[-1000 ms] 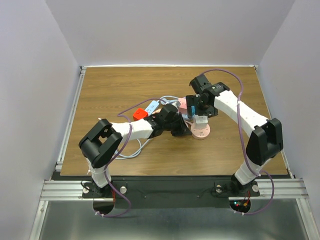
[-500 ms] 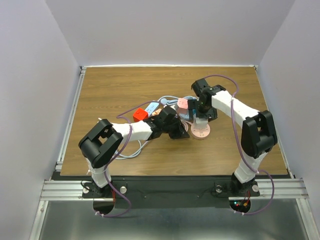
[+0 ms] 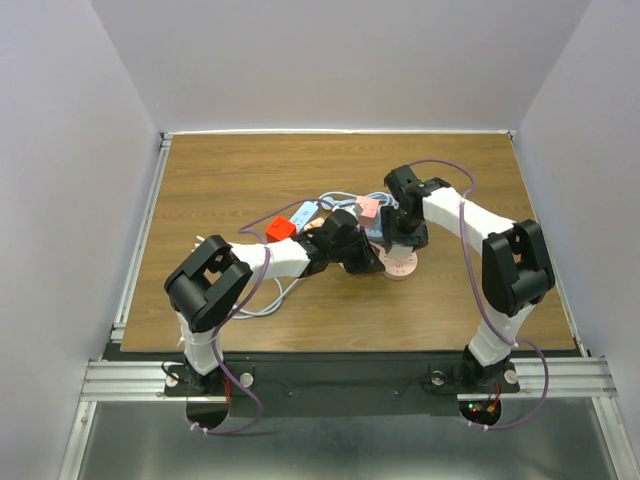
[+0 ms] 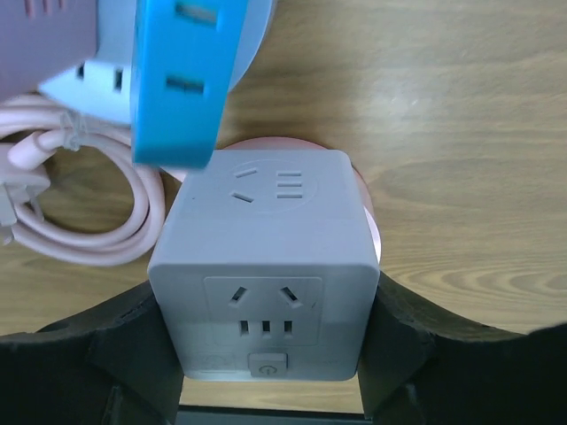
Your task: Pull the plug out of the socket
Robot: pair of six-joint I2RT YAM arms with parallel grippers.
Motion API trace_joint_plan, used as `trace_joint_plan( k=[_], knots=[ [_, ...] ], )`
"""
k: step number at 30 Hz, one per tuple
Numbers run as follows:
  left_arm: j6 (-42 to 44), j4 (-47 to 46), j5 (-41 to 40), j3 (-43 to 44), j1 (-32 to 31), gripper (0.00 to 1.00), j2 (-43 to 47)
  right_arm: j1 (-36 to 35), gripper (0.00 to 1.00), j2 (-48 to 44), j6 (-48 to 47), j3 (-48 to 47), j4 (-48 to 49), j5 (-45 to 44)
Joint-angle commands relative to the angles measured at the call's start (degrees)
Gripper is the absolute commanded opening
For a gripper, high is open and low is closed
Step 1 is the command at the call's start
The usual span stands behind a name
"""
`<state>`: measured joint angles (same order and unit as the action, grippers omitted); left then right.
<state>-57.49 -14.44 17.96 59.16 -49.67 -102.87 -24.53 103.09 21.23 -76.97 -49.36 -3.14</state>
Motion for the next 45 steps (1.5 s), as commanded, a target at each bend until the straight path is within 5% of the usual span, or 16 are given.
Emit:
trace_joint_plan(
  k=[1,15,27,45],
  knots=[
    [0.37,-1.47,-0.20,1.75,-0.34,0.00,-1.45,0.10,0.01,-4.81,2.58,3.74,1.82,9.28],
    [2.38,-0.86,-1.26,5.35,0.28,0.00,-9.88,0.01,0.00,-12.65,0.74,10.52,1.02,17.46],
    [3.18,0.99,0.50,6.41,0.36,0.00,-18.50,-0.43,0.00,-16.60,5.92,3.76,-1.52,14.03],
    [3.44,1.52,1.20,5.62,0.45,0.00,-18.70,-0.43,0.00,-17.49,8.30,3.23,-5.13,10.78]
  ],
)
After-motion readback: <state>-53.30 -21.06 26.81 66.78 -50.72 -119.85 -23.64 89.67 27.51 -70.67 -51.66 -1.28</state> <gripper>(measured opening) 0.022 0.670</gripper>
